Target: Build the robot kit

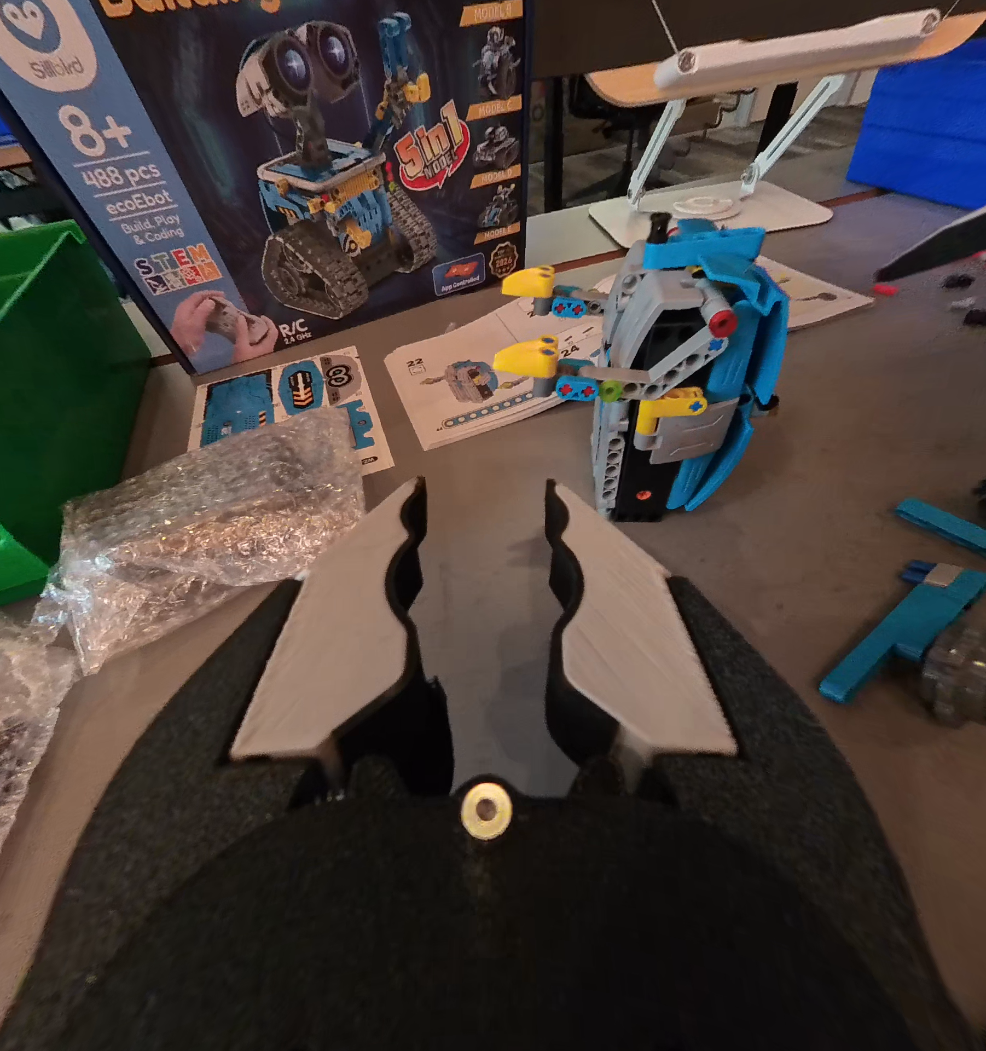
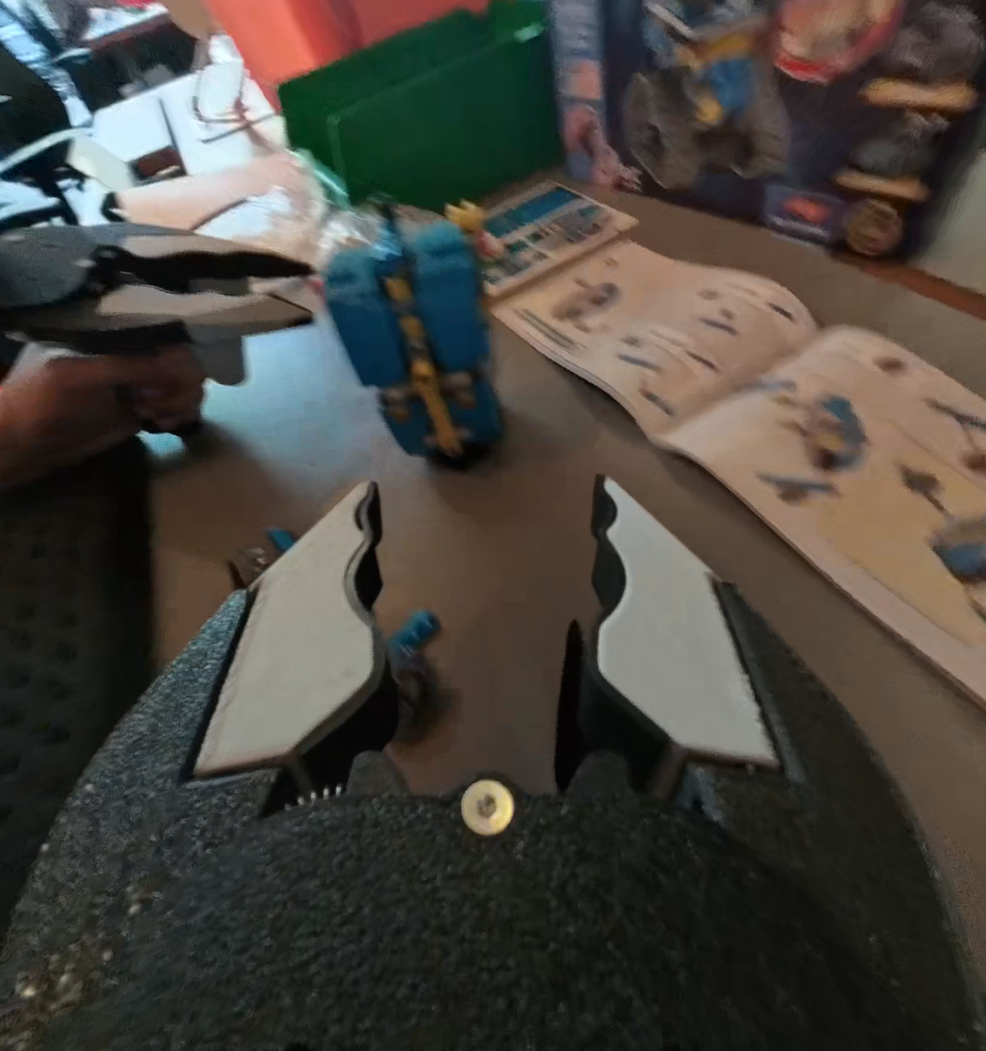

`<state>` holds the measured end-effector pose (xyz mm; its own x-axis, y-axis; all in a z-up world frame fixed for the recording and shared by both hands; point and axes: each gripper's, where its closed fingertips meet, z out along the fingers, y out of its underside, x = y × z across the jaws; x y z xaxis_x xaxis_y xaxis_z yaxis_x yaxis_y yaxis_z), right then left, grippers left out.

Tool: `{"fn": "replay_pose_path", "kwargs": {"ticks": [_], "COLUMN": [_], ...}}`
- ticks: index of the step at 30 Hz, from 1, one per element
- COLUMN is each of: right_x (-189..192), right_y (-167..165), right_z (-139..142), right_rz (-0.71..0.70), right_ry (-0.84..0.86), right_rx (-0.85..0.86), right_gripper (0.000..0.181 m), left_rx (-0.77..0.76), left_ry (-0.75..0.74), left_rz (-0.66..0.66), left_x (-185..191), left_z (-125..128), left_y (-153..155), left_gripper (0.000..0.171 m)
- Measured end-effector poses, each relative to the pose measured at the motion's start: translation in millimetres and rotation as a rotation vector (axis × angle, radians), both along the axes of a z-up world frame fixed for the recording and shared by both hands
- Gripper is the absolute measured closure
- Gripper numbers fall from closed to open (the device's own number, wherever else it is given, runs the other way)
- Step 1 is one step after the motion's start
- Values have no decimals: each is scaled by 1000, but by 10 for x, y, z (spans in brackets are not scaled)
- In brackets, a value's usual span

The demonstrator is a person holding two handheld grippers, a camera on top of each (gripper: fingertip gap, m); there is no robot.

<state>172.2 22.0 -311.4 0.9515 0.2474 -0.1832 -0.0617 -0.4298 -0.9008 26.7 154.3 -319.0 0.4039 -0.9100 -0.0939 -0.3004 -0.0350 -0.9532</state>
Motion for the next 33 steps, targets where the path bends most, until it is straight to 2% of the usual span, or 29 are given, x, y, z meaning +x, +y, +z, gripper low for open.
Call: {"fn": "replay_pose_path", "kwargs": {"ticks": [2,4,9,11,13,14,16,19,24,27,29,33], "right_x": [-264,-367,-520,-578,-626,-616,-595,-494,-371,-459,-554,-627], "right_y": [187,377,817,943,1004,1018,981,916,792,619,488,448], "right_z": [41,10,-28,-87,-132,-132,-148,-101,6,166,251,290], "right_rz": [22,-6,-20,-22,5,13,96,212,391,538,635,666], "right_ry": [-78,-152,-150,-98,-90,-102,-123,15,432,602,627,623], "right_rx": [11,-23,-79,-114,-125,-118,-148,-185,-197,-177,-171,-170], "right_gripper": [99,94,66,71,98,94,100,101,104,103,103,104], "left_rx": [-23,-56,-155,-159,-170,-189,-289,-466,-591,-769,-857,-883], "left_ry": [-30,-67,-127,-132,-132,-129,-114,-64,-14,28,53,97], "left_rz": [-3,-4,-36,-56,-99,-136,-260,-485,-622,-771,-863,-946], "left_x": [-15,-42,-67,-60,-32,-8,52,137,398,539,603,686], "left_z": [34,68,97,107,105,92,50,-33,-79,-57,-24,-19], "left_y": [-9,-1,-10,-41,-115,-173,-359,-664,-740,-911,-1041,-1277], "left_gripper": [130,130,130,130,127,125,121,105,79,64,67,87]}}
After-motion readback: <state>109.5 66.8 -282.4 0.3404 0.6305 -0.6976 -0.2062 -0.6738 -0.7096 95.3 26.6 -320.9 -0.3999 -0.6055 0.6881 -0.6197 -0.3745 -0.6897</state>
